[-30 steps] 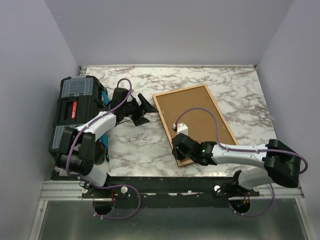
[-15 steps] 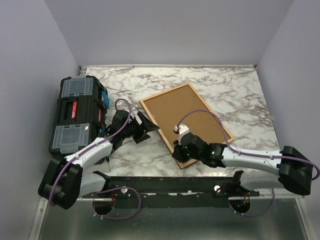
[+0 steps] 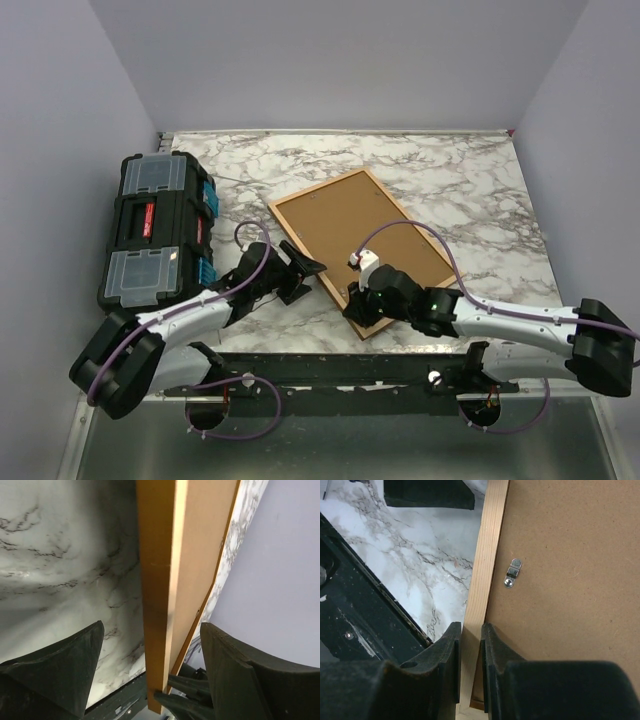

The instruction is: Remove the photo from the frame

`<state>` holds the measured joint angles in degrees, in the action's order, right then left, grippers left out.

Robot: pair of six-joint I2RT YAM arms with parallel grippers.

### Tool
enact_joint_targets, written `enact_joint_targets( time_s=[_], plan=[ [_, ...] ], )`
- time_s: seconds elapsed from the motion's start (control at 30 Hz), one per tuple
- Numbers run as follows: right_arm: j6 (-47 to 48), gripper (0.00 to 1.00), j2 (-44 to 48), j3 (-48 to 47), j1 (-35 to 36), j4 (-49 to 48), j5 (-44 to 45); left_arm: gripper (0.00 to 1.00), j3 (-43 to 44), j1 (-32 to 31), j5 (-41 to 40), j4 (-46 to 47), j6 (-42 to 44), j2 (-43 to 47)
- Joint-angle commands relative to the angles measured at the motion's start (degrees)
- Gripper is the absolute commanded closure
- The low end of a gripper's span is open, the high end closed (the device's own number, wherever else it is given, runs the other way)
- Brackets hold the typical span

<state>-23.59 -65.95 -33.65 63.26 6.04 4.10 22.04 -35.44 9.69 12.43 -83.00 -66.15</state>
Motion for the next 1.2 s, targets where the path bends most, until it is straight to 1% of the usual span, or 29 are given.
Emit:
enact_joint_targets(
  time_s=[0.0,0.1,0.23,0.4,0.47,0.6,0.63,0.67,0.7,0.73,0.77,0.8,0.83,0.87,0.93,1.0,1.17],
  plan=[
    [2.31,1.00,2.47,-1.01,-0.03,-4.85,-3.40,0.24,0.98,-0.41,-2.33,4.46,-5.14,-3.91],
    [2.50,1.00,3.03,-1.46,0.00,-4.23,-3.66,0.29,0.97,-1.29,-2.83,5.42,-7.23,-5.54],
    [3.08,1.00,3.21,-2.21,0.00,-3.12,-3.58,0.39,1.53,-2.47,-4.89,4.81,-8.05,-5.98],
    [4.07,1.00,2.48,-3.21,0.07,-1.91,-3.41,0.62,2.28,-2.75,-6.62,2.81,-8.38,-6.29],
    [4.34,1.00,1.85,-4.23,0.03,-0.37,-2.99,0.72,2.64,-2.70,-7.03,1.63,-8.06,-6.35],
    [3.71,1.00,0.71,-6.49,0.06,3.70,-1.05,0.89,3.03,-2.70,-6.79,0.69,-6.53,-6.62],
    [3.24,0.98,0.57,-7.34,0.07,5.30,0.19,0.94,3.28,-2.75,-6.56,0.34,-6.18,-6.68],
    [2.59,0.93,0.55,-8.17,0.12,6.76,1.58,0.98,3.54,-2.72,-6.28,-0.17,-5.73,-6.64],
    [2.50,0.84,0.33,-9.22,0.17,8.78,2.21,1.00,3.96,-2.70,-6.22,-1.01,-5.28,-6.43],
    [2.27,0.74,0.31,-10.30,0.62,10.61,3.47,1.00,4.42,-2.72,-6.19,-2.36,-4.68,-6.24],
    [2.02,0.60,0.39,-11.27,1.36,12.20,5.22,1.00,5.03,-2.74,-6.16,-3.61,-4.34,-5.84],
    [1.81,0.50,0.31,-12.34,2.25,13.93,7.44,1.00,5.60,-2.75,-6.41,-5.65,-4.03,-5.35],
    [1.83,0.40,0.12,-13.37,3.40,15.41,9.14,1.00,6.48,-2.71,-6.58,-8.30,-4.18,-4.65],
    [1.67,0.32,-0.40,-14.80,4.48,17.39,11.64,1.00,7.34,-2.75,-6.93,-11.10,-4.49,-3.97],
    [1.11,0.24,-2.04,-17.54,7.38,21.37,17.77,1.00,10.18,-2.78,-7.85,-18.76,-5.11,-2.52],
    [1.04,0.19,-3.67,-19.04,10.91,23.89,24.06,1.00,12.14,-2.75,-8.22,-23.95,-5.59,-1.14],
    [3.30,0.13,-6.93,-20.16,18.65,24.83,36.49,1.00,16.82,-2.52,-9.95,-33.06,-5.54,1.94]
  ],
)
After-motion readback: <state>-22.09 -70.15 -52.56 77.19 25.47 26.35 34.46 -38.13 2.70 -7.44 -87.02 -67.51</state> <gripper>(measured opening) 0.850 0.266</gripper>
